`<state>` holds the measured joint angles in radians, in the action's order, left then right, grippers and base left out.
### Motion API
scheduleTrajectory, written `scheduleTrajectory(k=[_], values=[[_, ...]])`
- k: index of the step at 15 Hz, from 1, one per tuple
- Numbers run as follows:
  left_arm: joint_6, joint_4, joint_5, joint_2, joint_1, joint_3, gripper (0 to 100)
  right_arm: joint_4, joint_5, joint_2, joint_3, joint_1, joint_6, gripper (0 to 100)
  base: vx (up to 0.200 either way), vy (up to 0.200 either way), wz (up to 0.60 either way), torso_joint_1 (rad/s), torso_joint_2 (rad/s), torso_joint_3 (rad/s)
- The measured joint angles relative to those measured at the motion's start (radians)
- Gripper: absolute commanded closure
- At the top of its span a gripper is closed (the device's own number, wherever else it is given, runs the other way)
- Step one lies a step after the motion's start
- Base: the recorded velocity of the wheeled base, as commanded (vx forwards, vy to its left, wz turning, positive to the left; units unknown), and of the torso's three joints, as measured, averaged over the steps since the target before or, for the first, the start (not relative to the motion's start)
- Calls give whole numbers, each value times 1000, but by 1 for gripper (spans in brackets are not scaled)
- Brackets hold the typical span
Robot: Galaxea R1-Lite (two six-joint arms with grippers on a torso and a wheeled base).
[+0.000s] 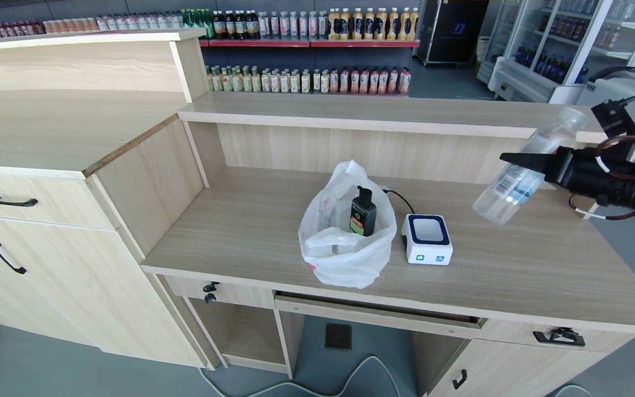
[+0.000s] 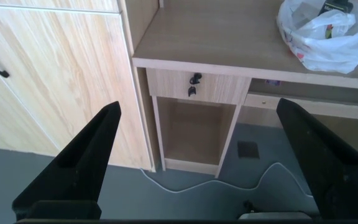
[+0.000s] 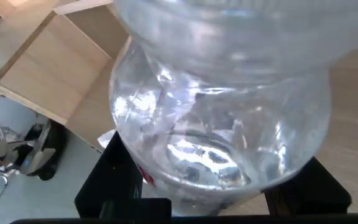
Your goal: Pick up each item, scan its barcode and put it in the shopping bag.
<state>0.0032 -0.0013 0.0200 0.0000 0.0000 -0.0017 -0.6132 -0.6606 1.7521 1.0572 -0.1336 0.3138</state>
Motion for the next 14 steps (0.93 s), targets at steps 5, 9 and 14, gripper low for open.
scheduleTrajectory(k=[5, 9, 14], values=[[0, 0, 0, 0, 0, 0, 0, 94, -91, -186, -18, 213, 134, 100, 0, 0, 0, 0, 0, 0], [0, 0, 0, 0, 0, 0, 0, 119, -130, -329, -63, 344, 168, 100, 0, 0, 0, 0, 0, 0], [0, 0, 0, 0, 0, 0, 0, 123, -132, -453, -102, 445, 173, 100, 0, 0, 0, 0, 0, 0]])
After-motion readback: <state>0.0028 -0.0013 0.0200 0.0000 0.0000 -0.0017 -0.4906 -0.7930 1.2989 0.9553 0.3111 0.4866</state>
